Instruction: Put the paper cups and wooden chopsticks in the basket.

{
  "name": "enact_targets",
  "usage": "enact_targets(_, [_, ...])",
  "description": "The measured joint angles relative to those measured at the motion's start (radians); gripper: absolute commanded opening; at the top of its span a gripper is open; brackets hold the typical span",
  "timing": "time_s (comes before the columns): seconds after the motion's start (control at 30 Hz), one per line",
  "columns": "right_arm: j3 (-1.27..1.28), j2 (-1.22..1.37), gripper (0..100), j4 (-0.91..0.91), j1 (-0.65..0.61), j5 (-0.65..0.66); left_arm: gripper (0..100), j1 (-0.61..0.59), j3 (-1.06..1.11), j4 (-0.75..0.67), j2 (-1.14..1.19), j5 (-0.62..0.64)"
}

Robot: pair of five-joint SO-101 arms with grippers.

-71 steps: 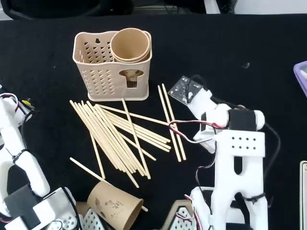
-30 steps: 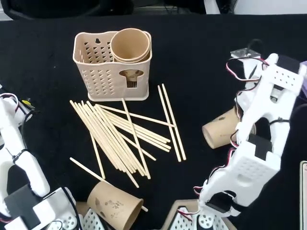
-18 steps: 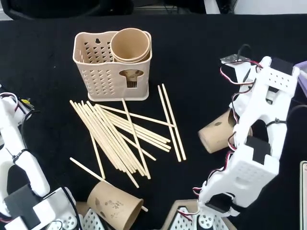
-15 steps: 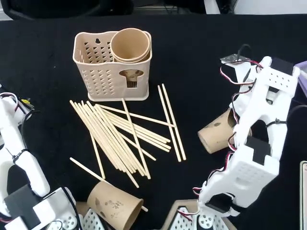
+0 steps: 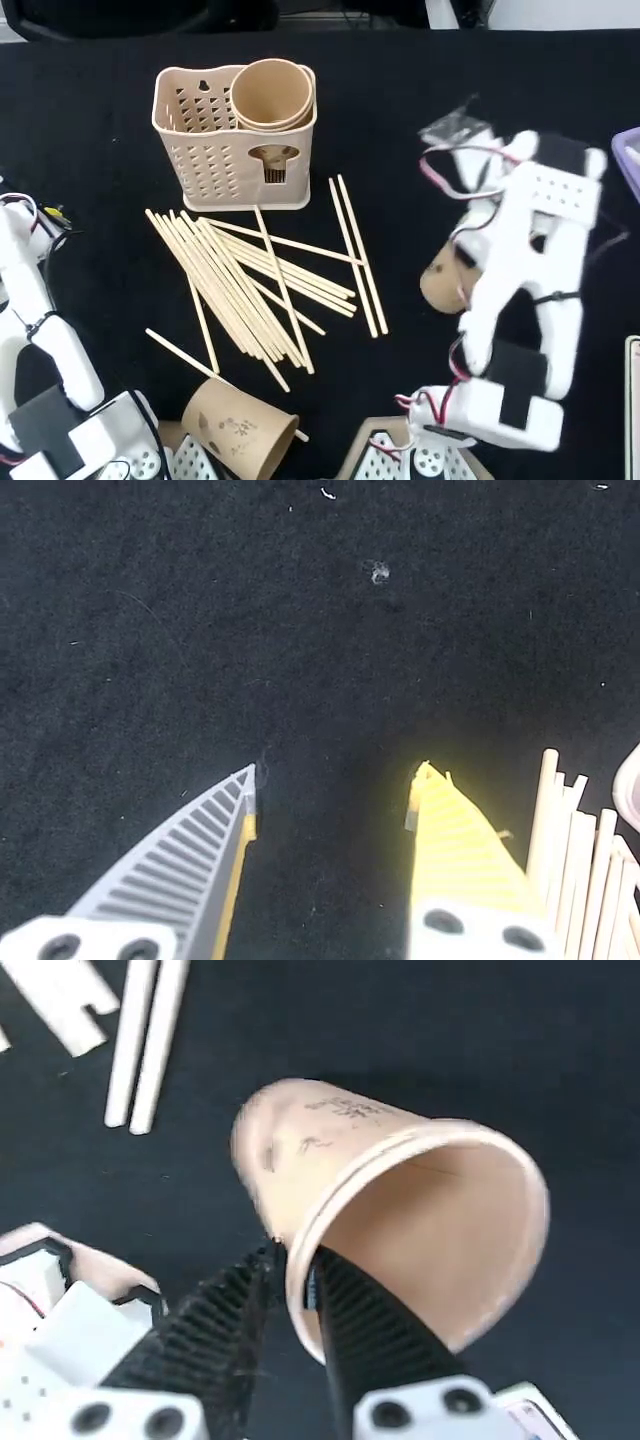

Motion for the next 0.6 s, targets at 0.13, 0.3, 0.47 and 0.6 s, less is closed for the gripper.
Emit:
enact_targets(0.13, [0.157, -0.025, 1.2, -0.104, -0.037, 0.0, 24, 0.0, 0.018, 0.0, 0.0, 0.0])
enact_targets(0.3, [0.184, -0.025, 1.1, -0.158, -0.043, -0.051, 24, 0.0, 0.018, 0.0, 0.0, 0.0])
enact_targets(0.47, [0.089, -0.078, 1.1, -0.087, -0.04, -0.103, 24, 0.0, 0.018, 0.0, 0.0, 0.0])
enact_targets(0.6, [-0.089, -0.198, 1.1, -0.012, -0.092, -0.12, 24, 0.0, 0.018, 0.0, 0.0, 0.0])
